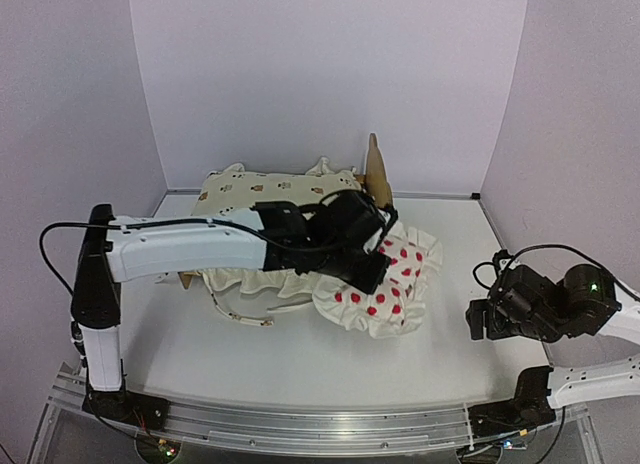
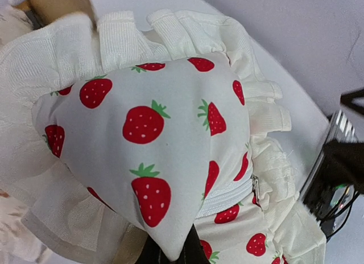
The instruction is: Set up the pet bed
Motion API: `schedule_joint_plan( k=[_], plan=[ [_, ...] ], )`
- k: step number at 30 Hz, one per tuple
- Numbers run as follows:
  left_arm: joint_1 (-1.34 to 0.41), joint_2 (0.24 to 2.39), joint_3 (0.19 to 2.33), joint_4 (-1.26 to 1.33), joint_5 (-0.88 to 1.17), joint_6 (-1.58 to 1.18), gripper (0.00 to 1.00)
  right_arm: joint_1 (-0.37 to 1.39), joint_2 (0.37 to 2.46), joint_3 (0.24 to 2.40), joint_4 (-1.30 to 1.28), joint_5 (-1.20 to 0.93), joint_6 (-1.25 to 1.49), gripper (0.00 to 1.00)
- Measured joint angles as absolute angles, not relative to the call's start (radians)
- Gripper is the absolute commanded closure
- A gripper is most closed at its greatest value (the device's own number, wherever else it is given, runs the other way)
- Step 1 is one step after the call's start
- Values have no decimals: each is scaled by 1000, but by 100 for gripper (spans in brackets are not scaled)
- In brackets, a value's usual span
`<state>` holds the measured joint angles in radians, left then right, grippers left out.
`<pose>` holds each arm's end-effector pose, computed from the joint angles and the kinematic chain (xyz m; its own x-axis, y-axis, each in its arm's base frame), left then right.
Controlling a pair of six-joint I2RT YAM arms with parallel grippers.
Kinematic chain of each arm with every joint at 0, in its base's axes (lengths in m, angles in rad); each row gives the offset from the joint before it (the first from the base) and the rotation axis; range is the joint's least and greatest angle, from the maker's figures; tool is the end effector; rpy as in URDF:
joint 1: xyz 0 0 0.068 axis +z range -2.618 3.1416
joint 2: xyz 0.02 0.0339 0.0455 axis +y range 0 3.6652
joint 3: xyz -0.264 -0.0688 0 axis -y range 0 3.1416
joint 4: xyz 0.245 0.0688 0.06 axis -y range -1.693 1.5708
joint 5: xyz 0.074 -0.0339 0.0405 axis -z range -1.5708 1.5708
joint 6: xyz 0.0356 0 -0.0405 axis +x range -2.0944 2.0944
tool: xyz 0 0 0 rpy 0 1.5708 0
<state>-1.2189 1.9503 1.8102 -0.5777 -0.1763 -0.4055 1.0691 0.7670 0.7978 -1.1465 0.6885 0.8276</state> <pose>0.1613 -0.4211 0.3122 -0.5549 0.3846 -0.7377 0.7180 0.6693 -0.1911 0.0764 0.0922 0.2731 -0.6919 -0.0791 -0.7176 -0.0492 0.9968 -0.0625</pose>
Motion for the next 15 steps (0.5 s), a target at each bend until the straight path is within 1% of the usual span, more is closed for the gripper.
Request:
schedule_joint_plan(
  k=[8, 12, 15],
  plan=[
    [-1064, 1809, 1901, -568, -259, -366, 100, 1069, 767, 820, -1148, 689, 831, 2],
    [-972, 1802, 1903, -530, -258, -352, 100, 1069, 779, 825, -1148, 689, 839, 2],
    [-923, 1841, 1946, -527, -257, -352, 100, 1069, 793, 825, -1149, 689, 843, 2]
  ],
)
